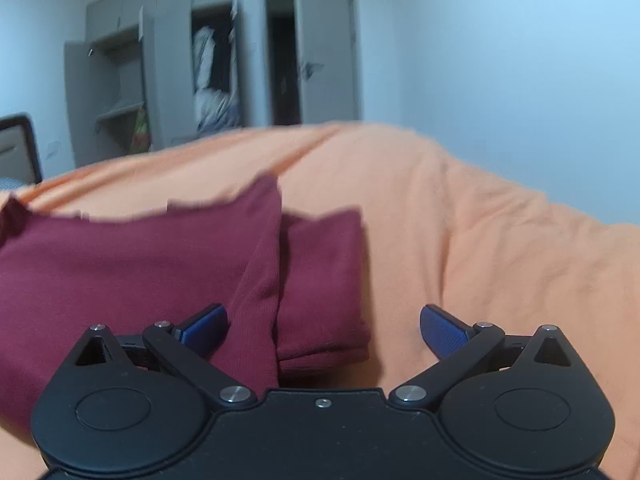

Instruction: Fold small clothes

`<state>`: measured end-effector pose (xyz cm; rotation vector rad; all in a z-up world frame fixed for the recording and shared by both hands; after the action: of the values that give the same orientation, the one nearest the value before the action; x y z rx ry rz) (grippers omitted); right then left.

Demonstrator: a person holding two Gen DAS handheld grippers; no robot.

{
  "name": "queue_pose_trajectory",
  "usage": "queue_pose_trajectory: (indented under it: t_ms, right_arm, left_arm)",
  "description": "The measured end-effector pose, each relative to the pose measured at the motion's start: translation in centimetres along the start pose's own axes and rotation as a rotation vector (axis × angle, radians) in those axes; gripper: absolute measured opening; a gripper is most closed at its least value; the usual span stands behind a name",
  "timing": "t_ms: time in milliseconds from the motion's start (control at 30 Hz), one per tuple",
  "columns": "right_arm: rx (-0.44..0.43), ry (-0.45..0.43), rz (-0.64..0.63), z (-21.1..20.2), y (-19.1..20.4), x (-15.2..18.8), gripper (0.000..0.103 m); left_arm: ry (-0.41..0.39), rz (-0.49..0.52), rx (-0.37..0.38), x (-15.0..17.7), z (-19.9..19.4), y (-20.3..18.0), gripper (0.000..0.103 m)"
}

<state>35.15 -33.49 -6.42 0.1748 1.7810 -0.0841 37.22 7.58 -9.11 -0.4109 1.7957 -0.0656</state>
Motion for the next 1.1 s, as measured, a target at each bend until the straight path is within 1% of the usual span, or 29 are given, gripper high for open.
queue_pose_trajectory:
  t_ms: [33,100,133,167,300,367,433,533,567,633,700,767,833,900,1000,1100]
  right_arm:
    - [0.008,-0.048,0.011,-1.0,0.3,-0.6,0.102]
    - [-0.027,-0.133,0.03,-2.5,1.6,-2.2,0.102]
    - [-0.06,-0.153,0.025,-2.7,2.6,-3.0,0.102]
    - [-0.096,-0.152,0.008,-2.4,3.9,-3.6,0.102]
    - [-0.245,-0.092,-0.039,0.8,9.3,-4.5,0.102]
    - [-0.294,-0.026,-0.043,3.2,12.0,-4.6,0.102]
    - [-0.297,0.014,-0.071,5.2,14.4,-4.5,0.102]
    - [-0.257,0.053,-0.154,7.1,16.8,-3.4,0.102]
    - [-0.246,0.061,-0.178,7.5,17.2,-2.8,0.102]
    - [-0.243,0.065,-0.173,7.6,17.2,-1.4,0.102]
    - [-0.25,0.033,-0.128,7.2,16.3,-0.5,0.102]
    - [-0.258,0.027,-0.073,6.9,15.4,0.0,0.102]
    - [-0.258,0.032,-0.032,6.8,14.6,0.1,0.102]
    - [-0.259,0.034,-0.019,6.5,14.3,0.3,0.102]
    - [-0.258,0.04,-0.021,5.7,14.2,0.3,0.102]
    - [-0.245,0.019,-0.054,3.5,14.3,0.1,0.102]
  left_arm:
    - [-0.005,-0.005,0.004,0.1,-0.1,0.1,0.102]
    - [-0.014,-0.012,0.011,0.2,-0.2,0.2,0.102]
    - [-0.018,-0.013,0.013,0.3,-0.4,0.3,0.102]
    - [-0.02,-0.013,0.013,0.4,-0.5,0.2,0.102]
    - [-0.022,-0.018,0.017,0.6,-0.6,0.3,0.102]
    - [-0.027,-0.031,0.026,0.7,-0.7,0.5,0.103]
    - [-0.029,-0.038,0.03,0.7,-0.8,0.6,0.103]
    - [-0.022,-0.026,0.022,0.7,-0.6,0.3,0.103]
    - [-0.021,-0.022,0.021,0.7,-0.6,0.3,0.103]
    - [-0.022,-0.023,0.022,0.7,-0.6,0.4,0.103]
    - [-0.025,-0.027,0.025,0.7,-0.6,0.4,0.103]
    - [-0.028,-0.025,0.026,0.8,-0.6,0.3,0.103]
    - [-0.03,-0.022,0.025,0.8,-0.6,0.3,0.103]
    - [-0.031,-0.023,0.026,0.9,-0.6,0.4,0.103]
    - [-0.032,-0.024,0.027,0.9,-0.6,0.4,0.103]
    - [-0.032,-0.024,0.027,0.9,-0.6,0.4,0.103]
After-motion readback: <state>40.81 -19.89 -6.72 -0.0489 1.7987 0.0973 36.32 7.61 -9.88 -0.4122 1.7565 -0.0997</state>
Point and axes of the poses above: each gripper's, at about its wrist camera, not at the fingertips, and z roughly the way its jaws point, y to its left, x to its underside, the point moved 1 cm from there along z, roughly the way its jaws point, and after that the axes turned 14 degrees about -y, right-handed, at the moved point
